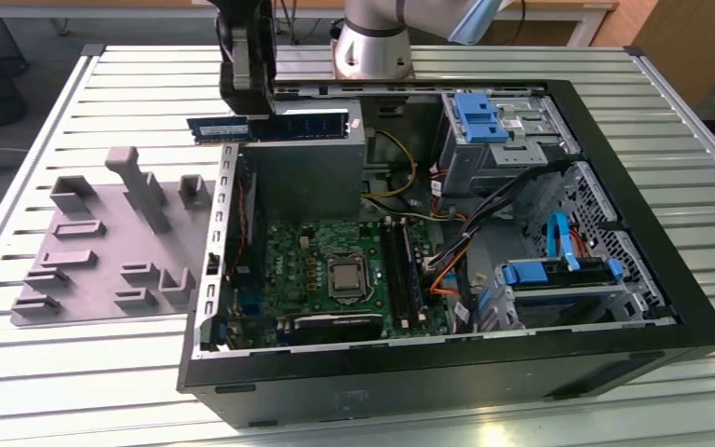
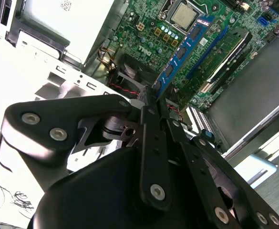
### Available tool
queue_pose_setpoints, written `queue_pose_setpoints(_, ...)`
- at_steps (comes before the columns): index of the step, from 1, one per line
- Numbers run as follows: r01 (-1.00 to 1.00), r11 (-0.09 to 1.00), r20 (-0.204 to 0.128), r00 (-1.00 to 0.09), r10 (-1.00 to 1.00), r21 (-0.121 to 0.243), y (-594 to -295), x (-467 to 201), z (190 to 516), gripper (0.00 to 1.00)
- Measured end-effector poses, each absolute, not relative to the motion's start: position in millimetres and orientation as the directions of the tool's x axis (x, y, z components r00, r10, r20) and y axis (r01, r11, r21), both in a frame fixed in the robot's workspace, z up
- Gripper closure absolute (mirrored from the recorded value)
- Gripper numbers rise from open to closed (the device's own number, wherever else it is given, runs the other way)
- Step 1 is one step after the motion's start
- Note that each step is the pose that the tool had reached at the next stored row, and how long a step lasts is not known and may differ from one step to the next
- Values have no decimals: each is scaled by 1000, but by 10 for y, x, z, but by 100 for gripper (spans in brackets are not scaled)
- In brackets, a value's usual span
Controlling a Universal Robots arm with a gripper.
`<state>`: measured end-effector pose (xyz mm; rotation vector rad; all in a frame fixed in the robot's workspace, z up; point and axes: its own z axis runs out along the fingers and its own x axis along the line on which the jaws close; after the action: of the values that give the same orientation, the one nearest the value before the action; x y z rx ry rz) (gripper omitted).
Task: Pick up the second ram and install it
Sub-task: 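Pick up the second ram and move it above second insertion slot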
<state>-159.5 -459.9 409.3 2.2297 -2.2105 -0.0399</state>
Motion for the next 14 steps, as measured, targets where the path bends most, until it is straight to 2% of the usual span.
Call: queue_pose_setpoints(14, -1000, -9, -17, 9, -1000, 19, -4598, -1497, 4093, 86)
